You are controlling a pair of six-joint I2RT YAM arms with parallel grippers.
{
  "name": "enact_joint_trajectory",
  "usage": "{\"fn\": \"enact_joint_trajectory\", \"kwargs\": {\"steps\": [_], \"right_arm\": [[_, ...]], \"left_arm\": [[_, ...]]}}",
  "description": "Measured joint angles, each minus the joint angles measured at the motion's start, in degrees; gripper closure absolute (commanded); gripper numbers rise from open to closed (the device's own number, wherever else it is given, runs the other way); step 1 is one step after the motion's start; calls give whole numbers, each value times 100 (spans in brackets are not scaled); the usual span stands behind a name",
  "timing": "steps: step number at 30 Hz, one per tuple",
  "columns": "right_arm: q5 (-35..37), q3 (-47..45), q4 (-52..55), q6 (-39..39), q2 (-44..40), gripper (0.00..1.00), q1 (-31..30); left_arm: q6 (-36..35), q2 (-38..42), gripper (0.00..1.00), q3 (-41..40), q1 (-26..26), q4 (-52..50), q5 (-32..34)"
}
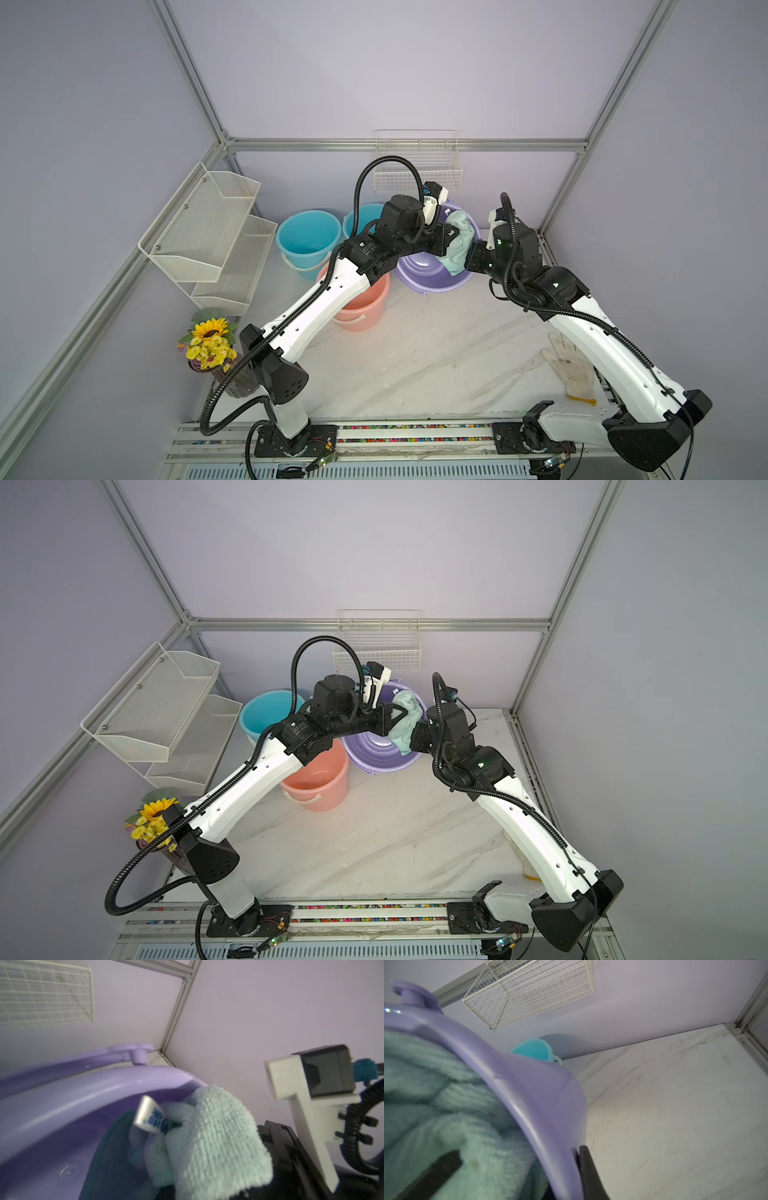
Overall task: Wipe the inside of the bucket with a cloth
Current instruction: Wipe the dirt from the inside of the bucket, then place the bucket at the center of the board.
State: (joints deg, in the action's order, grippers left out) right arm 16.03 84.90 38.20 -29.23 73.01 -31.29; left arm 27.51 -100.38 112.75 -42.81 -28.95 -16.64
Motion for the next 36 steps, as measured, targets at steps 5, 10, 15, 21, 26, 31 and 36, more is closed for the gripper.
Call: {"fn": "enact_joint_trajectory", "kwargs": {"steps": [5, 10, 15, 21, 26, 31, 36], "right_arm": [[76, 105, 50, 81, 9, 100, 0], [138, 125, 179, 151, 68, 100, 0], [94, 133, 321, 256, 142, 100, -15], [-111, 133, 363, 343, 203, 100, -136], [-68, 214, 422, 365, 299, 100, -87], [-227, 446, 507, 382, 415, 100, -96], [-348, 511, 511, 358, 494, 100, -96]], "left_arm": [[363, 2, 100, -177, 7, -146, -717], [487, 127, 100, -522, 7, -614, -1106], [326, 363, 100, -789, 0, -1344, -1259], [-306, 592, 100, -616, -81, -2420, -651], [-787, 675, 100, -267, -107, -3442, 227], [-1198, 675, 100, 188, -125, -4057, 1360], [-1491, 675, 100, 581, -157, -4266, 2404]]}}
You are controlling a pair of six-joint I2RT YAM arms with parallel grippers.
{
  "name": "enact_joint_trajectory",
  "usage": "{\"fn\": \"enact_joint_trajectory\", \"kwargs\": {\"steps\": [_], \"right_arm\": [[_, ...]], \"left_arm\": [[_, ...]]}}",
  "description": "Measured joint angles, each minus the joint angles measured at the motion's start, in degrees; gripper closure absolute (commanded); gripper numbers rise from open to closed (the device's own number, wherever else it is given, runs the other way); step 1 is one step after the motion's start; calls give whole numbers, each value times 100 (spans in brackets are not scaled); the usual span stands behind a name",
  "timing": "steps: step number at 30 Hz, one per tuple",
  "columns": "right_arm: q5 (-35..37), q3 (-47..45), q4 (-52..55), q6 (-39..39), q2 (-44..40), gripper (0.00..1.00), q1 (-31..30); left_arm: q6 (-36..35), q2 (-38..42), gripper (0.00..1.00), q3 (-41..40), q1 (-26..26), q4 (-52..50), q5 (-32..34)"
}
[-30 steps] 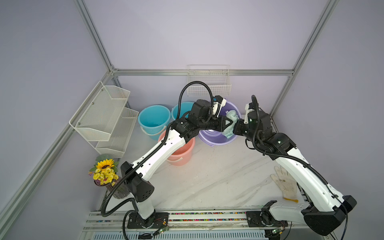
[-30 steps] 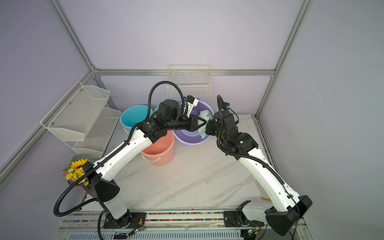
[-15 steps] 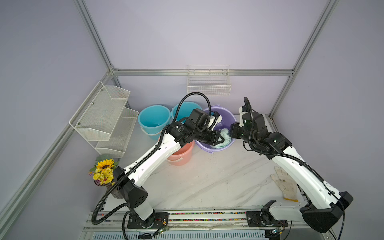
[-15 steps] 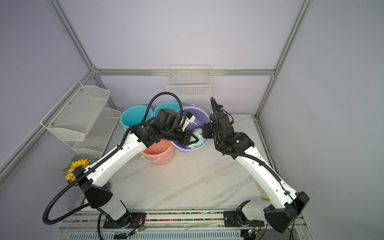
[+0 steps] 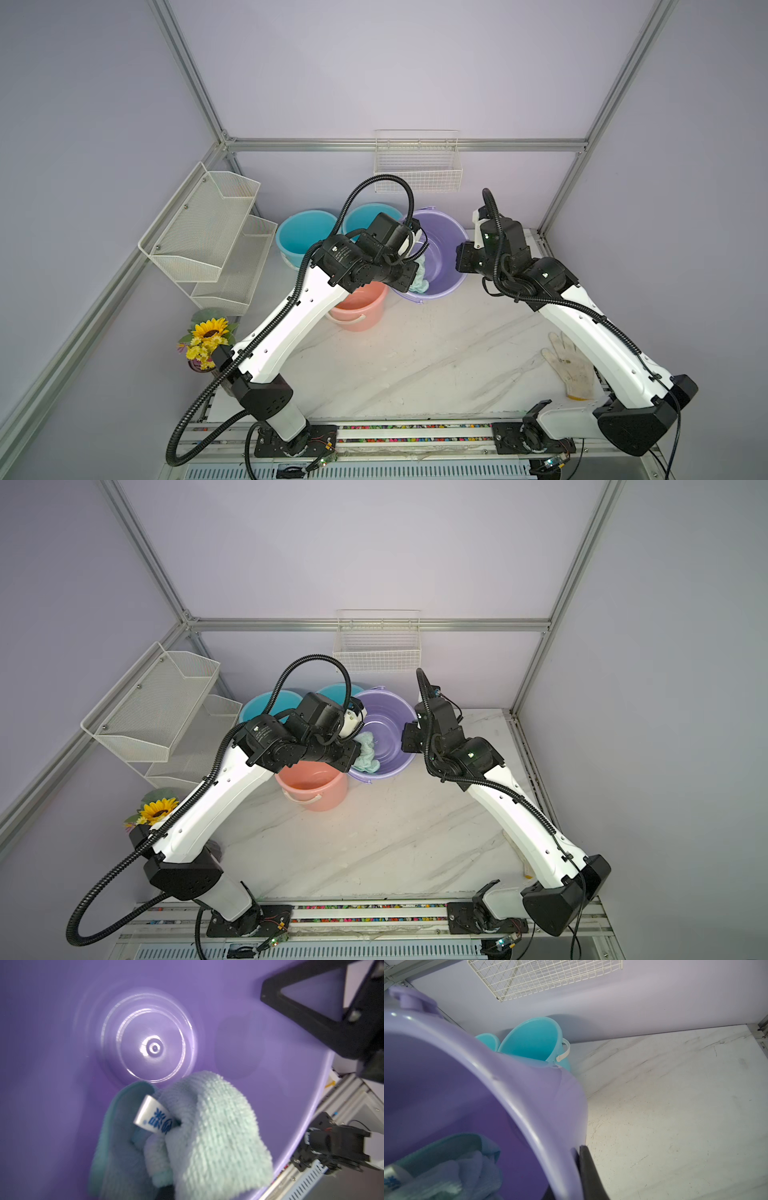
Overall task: Wipe the inside of the bucket with a cloth
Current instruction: Place the bucket at the center of the board.
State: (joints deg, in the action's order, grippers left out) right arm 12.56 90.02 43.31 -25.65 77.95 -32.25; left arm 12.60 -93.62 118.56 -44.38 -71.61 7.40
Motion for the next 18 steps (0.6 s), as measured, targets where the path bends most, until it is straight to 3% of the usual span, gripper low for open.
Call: {"fn": "enact_joint_trajectory", "kwargs": {"steps": [4, 8, 12, 18], "right_arm": [[0, -2, -35, -59, 4, 100, 20], [-66, -2, -46, -90, 17, 100, 229], [-269, 0, -83, -109, 234, 100, 734], [-883, 160, -125, -153, 1158, 100, 1690]], "left_arm": [[-105, 197, 100, -133, 0, 516, 503], [-160, 1023, 100, -1213, 7, 1858, 621], [-181, 2035, 100, -2197, 11, 3147, 776], [-195, 2636, 100, -2511, 24, 3915, 1272]]}}
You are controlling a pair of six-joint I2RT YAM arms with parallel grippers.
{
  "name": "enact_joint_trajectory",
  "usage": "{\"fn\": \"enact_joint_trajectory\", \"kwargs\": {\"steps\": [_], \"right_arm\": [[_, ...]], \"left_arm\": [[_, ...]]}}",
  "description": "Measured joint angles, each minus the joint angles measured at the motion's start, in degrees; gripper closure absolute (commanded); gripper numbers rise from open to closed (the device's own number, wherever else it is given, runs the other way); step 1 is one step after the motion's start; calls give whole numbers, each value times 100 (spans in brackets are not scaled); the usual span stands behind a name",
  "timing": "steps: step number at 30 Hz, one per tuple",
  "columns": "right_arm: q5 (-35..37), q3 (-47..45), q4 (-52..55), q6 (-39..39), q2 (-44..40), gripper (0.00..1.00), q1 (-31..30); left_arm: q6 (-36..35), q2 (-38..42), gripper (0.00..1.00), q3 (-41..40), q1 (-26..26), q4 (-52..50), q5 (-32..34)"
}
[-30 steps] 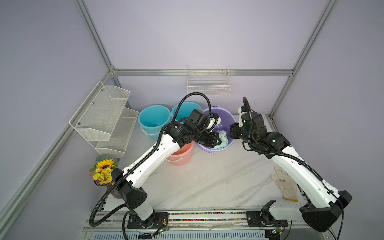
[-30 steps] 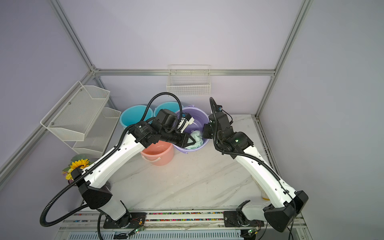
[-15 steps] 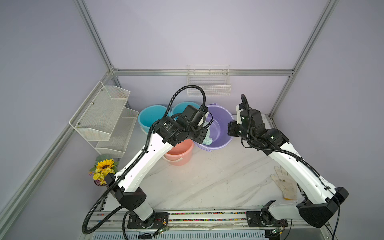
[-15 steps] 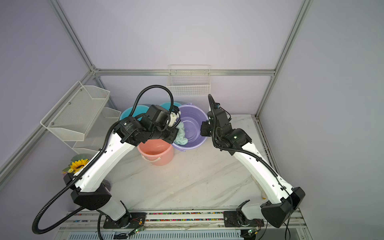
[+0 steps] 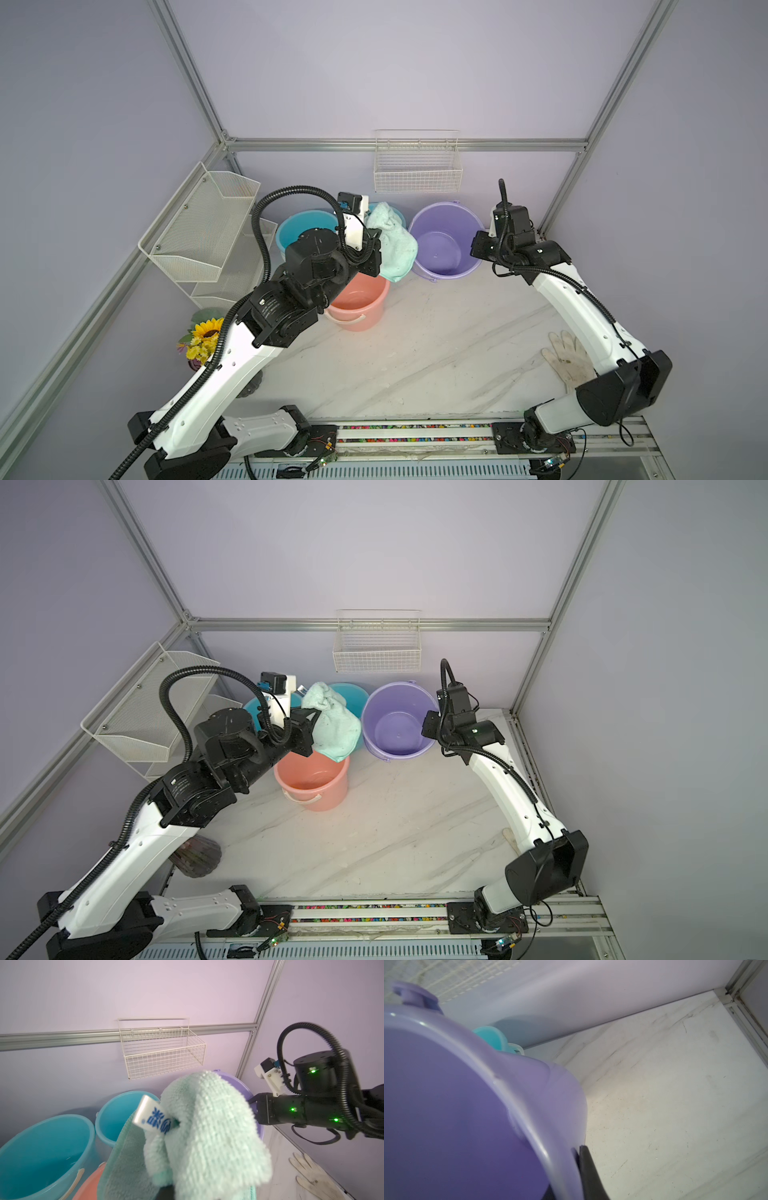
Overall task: Wipe the inside of the bucket with a cloth
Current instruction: Place the bucket at the center of the board.
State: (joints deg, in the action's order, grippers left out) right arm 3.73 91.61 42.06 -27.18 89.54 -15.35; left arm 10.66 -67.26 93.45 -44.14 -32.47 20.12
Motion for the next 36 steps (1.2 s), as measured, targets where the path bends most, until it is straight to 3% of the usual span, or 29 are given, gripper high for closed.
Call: {"fn": "enact_joint_trajectory", "kwargs": {"steps": [9, 16, 20, 26, 34, 36], "right_arm": [[-758, 1189, 501, -162, 1829, 100, 732], [-1051, 2297, 966, -243, 3062, 100, 981], [-1095, 2872, 1211, -262, 3554, 88, 1036], [-1185, 3316, 1377, -304, 3652, 71, 1038], [-1217, 3368, 1469, -295, 3547, 64, 1038], [-1217, 3206, 1497, -278, 3394, 57, 1038]], "left_arm": [[197, 304, 100, -964, 13, -407, 667], [649, 1001, 100, -1497, 15, -1126, 1172], [1062, 1314, 96, -1504, 26, -1659, 1591], [1727, 1322, 88, -1572, 149, -2566, 2015], [2031, 1235, 100, -1934, 671, -2986, 1882], [2022, 1224, 100, -1934, 782, -2924, 1687]]}}
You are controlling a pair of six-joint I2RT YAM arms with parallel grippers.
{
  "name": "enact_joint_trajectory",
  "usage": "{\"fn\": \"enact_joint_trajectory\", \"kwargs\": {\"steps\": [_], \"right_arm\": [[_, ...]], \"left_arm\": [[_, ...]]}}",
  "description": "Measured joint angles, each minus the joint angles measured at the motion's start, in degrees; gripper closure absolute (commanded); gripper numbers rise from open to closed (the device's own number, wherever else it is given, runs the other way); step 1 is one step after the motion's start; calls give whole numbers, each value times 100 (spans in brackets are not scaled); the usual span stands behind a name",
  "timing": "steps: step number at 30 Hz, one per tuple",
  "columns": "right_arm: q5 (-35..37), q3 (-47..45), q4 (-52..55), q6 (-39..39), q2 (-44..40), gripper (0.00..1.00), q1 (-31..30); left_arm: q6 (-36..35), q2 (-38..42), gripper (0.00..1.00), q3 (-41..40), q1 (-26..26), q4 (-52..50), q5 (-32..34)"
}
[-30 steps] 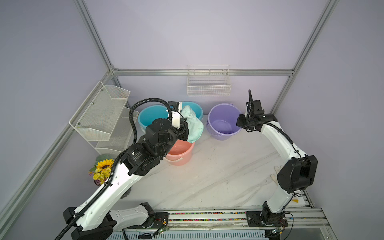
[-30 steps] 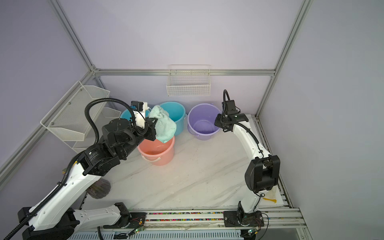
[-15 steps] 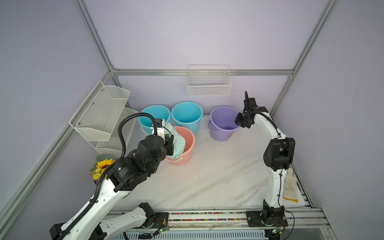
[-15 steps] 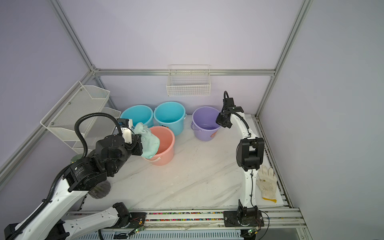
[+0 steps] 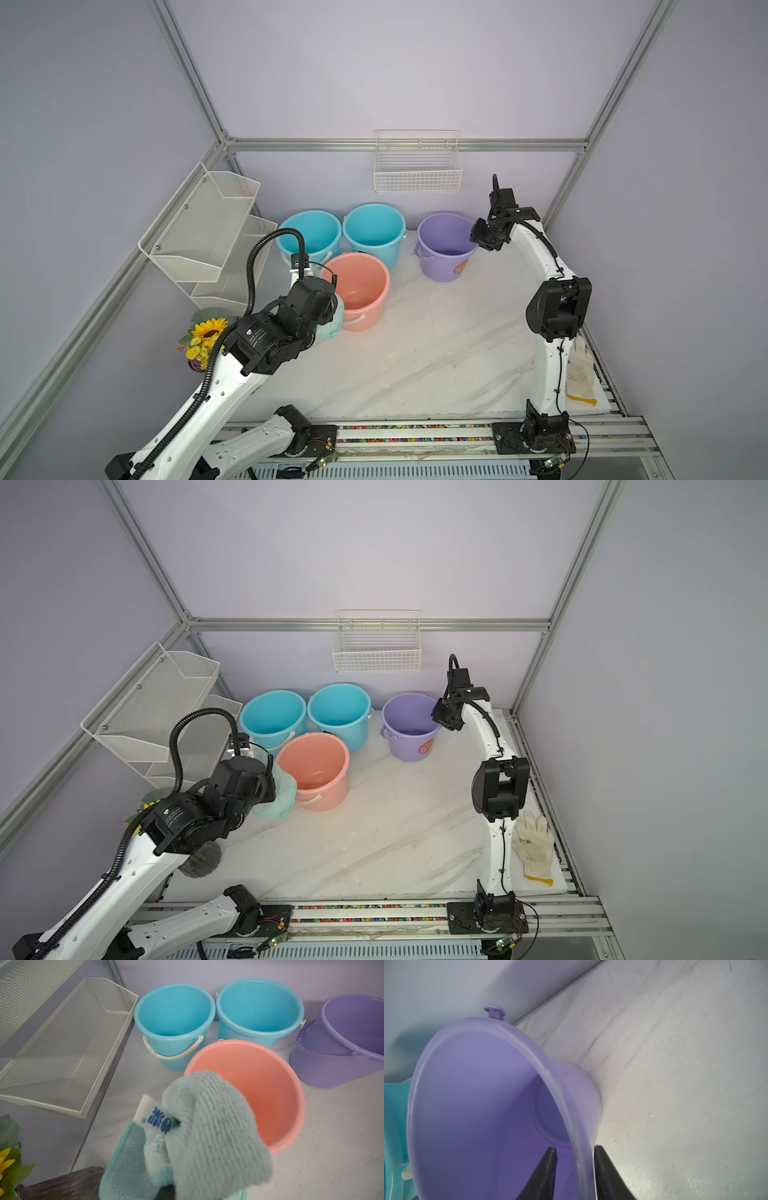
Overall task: Wipe the inside of the bucket with a cloth
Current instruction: Place the bucket at the center of the board, then place the cleaning item at the center of the board.
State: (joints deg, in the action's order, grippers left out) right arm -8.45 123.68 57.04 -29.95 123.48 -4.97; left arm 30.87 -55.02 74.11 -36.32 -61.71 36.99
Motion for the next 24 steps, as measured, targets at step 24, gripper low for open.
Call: {"fn": "enact_joint_trajectory", "kwargs": {"steps": [24], "right_arm": [[686, -2068, -44, 527, -3112, 34, 0]], "left_arm": [[-142, -3633, 98, 1794, -1088, 1300, -2699]]}}
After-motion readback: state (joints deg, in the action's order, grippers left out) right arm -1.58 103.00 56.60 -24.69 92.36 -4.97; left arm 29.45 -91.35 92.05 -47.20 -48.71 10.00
